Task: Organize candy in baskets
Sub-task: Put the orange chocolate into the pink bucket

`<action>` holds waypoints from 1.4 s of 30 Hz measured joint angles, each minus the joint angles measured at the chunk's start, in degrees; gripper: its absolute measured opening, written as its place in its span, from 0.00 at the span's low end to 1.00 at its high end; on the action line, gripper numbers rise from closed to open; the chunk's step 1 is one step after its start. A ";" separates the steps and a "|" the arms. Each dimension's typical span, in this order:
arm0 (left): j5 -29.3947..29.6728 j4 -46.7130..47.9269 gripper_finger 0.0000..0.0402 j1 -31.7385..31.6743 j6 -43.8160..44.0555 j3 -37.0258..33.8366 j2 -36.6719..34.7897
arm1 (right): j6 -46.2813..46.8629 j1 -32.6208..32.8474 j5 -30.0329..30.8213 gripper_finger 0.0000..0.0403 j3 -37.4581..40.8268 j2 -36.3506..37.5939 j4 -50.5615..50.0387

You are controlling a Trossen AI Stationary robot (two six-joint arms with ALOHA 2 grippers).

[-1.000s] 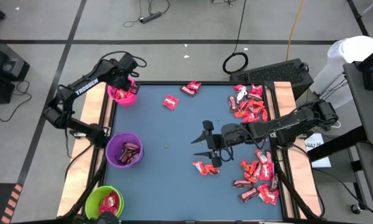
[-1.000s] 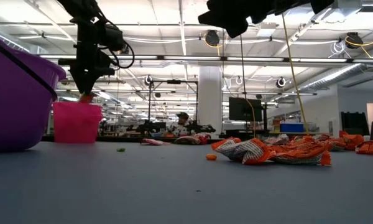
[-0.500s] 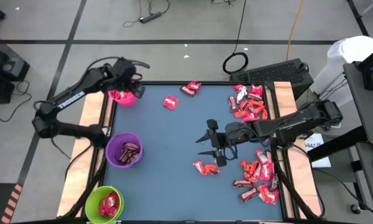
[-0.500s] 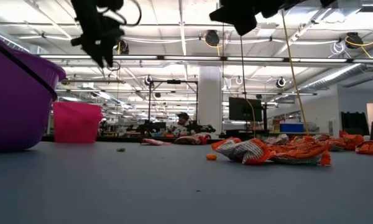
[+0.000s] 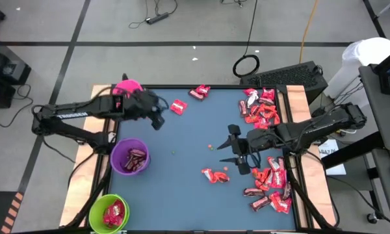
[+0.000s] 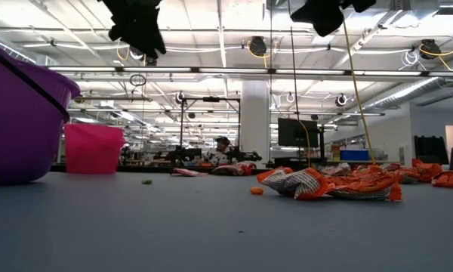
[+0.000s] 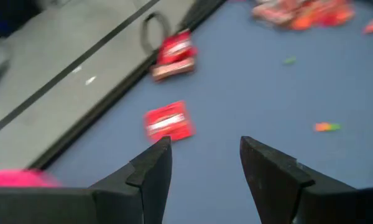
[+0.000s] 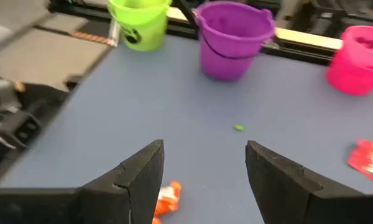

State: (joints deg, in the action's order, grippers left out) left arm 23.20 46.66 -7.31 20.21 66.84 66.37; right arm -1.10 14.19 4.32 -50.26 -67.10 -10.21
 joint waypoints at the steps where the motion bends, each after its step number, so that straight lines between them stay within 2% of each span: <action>1: -0.02 -2.46 0.48 1.40 0.13 -1.21 -0.01 | 0.02 0.29 1.57 0.53 0.00 0.38 -0.60; 5: -1.56 -12.50 0.48 6.48 0.32 -5.55 1.78 | 0.24 1.32 5.16 0.53 -0.02 2.21 -3.52; 9: -2.49 -20.19 0.48 11.59 -0.13 -8.09 5.56 | 0.90 2.37 4.97 0.53 -0.01 4.34 -5.74; 16: -3.21 -34.09 0.48 17.58 -2.81 -8.33 14.12 | 3.01 3.72 4.84 0.53 -0.01 6.99 -9.00; 21: -5.72 -40.67 0.48 19.24 -2.93 -8.32 19.56 | 5.21 5.25 4.69 0.53 0.00 6.59 -9.61; 30: -15.60 -54.73 0.48 21.03 -2.93 -8.30 31.00 | 7.97 8.37 4.63 0.53 0.00 6.57 -7.50; 34: -16.66 -59.18 0.48 21.94 -4.00 -8.24 35.17 | 8.32 9.54 4.63 0.53 0.00 6.57 -6.52; 42: -16.80 -59.44 0.48 23.16 -4.99 -5.36 42.95 | 8.32 11.06 4.74 0.53 0.00 6.57 -6.21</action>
State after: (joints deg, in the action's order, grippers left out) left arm 6.40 -12.79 15.85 15.22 61.48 109.32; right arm 7.22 25.26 9.06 -50.26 -60.53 -16.42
